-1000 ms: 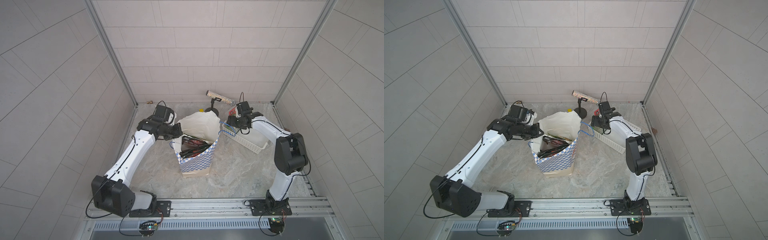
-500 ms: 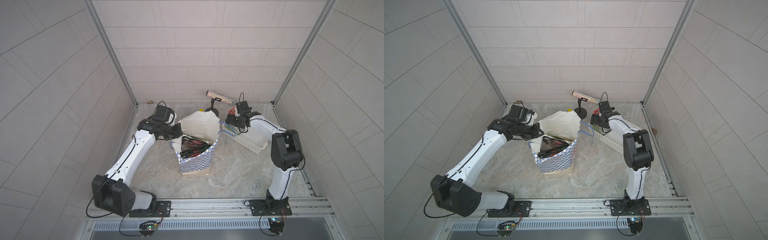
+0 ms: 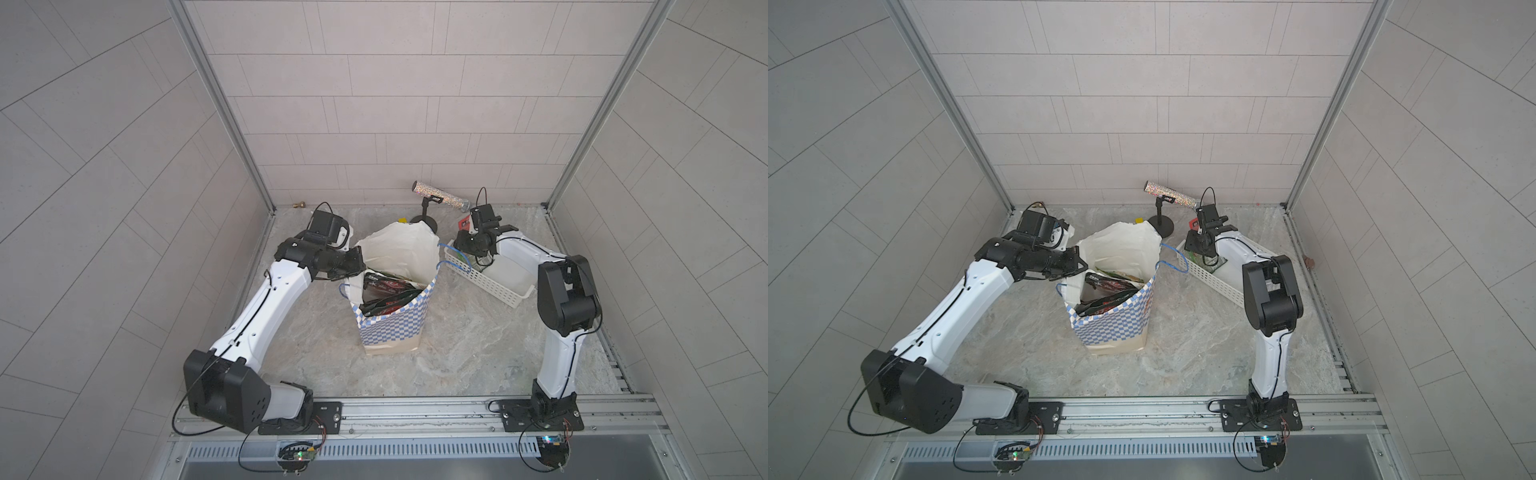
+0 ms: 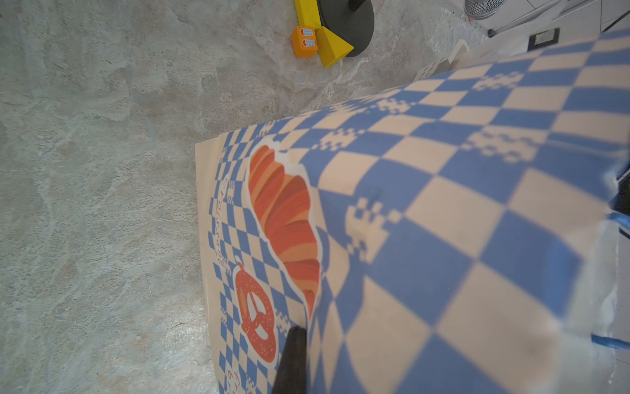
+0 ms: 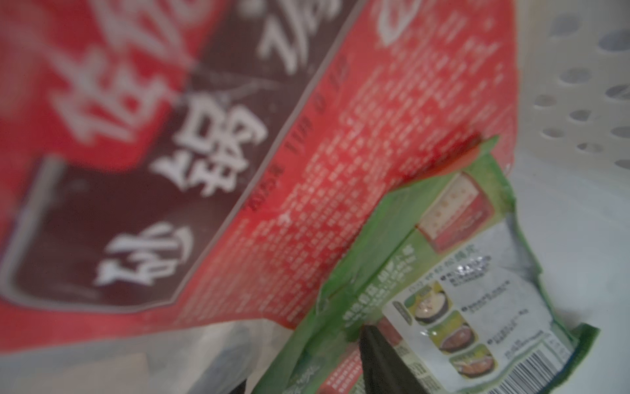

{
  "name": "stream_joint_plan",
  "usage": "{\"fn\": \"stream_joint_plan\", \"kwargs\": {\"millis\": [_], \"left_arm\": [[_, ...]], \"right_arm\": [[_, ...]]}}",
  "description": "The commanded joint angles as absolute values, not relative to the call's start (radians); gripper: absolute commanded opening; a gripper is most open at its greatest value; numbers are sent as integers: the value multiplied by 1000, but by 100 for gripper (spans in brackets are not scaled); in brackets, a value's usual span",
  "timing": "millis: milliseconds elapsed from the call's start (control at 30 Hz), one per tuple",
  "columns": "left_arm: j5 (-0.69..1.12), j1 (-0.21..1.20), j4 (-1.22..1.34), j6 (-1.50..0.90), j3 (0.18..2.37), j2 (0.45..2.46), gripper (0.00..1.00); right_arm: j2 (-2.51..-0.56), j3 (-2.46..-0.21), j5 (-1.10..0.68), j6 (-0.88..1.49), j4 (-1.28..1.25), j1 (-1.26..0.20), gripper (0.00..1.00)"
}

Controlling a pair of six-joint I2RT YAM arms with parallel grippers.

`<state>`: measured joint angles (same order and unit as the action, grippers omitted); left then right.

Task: Place the condiment packets inside the bag
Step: Pick up the condiment packet from the storage box.

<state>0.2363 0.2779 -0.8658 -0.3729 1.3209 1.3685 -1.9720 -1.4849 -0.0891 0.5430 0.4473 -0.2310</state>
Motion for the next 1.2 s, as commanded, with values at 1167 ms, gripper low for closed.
{"fn": "stream_joint_plan", "kwargs": {"millis": [1167], "left_arm": [[265, 287, -880, -361, 1327, 1360, 0]], "right_arm": [[-1239, -1253, 438, -24, 432, -282, 0]]}}
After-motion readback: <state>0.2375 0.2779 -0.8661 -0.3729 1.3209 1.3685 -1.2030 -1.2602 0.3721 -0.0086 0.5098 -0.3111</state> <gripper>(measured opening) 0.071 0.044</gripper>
